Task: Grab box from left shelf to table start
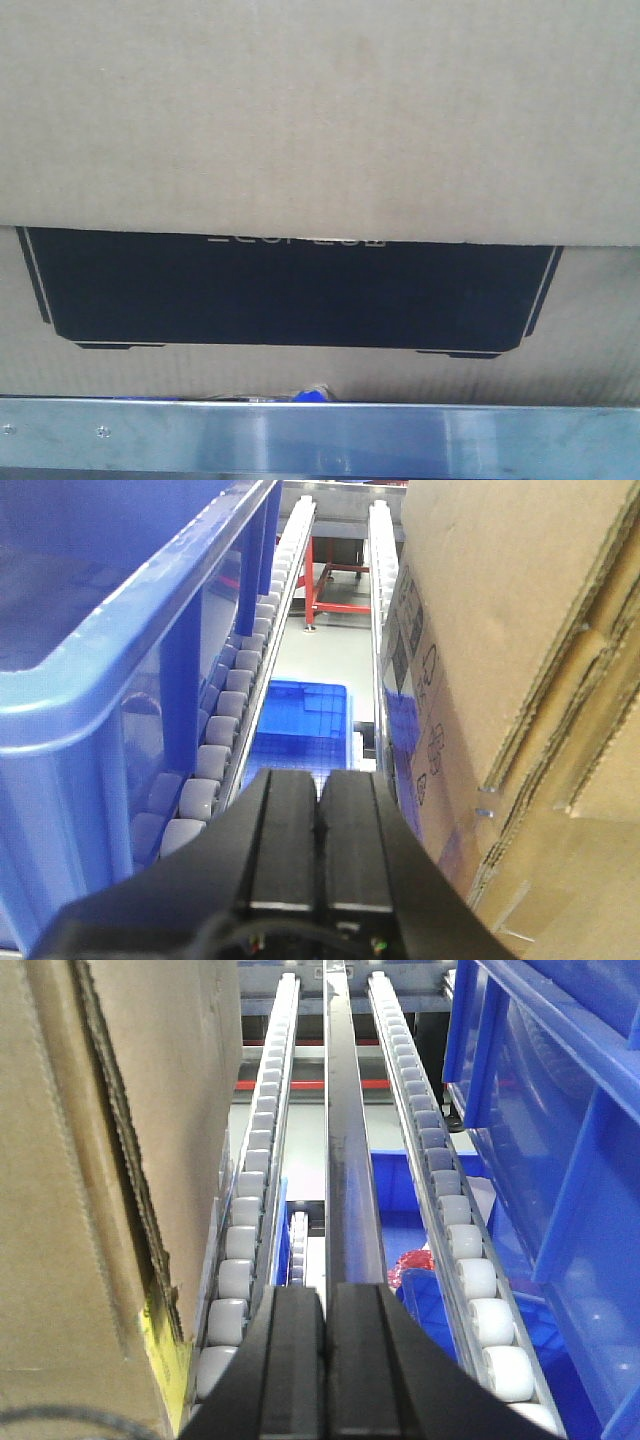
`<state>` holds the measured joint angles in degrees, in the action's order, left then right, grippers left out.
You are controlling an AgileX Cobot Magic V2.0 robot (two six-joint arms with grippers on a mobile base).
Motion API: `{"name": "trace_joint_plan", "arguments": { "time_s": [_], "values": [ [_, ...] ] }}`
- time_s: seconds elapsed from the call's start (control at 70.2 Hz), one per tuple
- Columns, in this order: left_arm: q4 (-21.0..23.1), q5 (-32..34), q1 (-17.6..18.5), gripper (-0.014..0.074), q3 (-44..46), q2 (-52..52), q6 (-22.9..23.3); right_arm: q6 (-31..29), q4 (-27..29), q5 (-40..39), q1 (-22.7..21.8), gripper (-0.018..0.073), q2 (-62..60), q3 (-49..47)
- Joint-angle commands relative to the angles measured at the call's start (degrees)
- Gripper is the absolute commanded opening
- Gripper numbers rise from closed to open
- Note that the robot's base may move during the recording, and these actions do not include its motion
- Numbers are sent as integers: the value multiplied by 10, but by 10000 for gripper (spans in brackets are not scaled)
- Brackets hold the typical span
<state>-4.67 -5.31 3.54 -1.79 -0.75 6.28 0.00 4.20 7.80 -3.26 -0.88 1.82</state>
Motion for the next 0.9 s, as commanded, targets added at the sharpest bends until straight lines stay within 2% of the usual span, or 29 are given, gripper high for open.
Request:
{"name": "trace_joint_plan", "arguments": {
  "time_s": [0.0,0.484,0.883],
  "values": [
    [2,53,-2,-99,3,-7,2,0,-4,-51,-1,57,-3,1],
    [2,62,-2,-99,3,-7,2,0,-4,-51,-1,57,-3,1],
    [2,273,-2,-99,5,-7,2,0,-4,-51,-1,57,-3,1]
  ]
}}
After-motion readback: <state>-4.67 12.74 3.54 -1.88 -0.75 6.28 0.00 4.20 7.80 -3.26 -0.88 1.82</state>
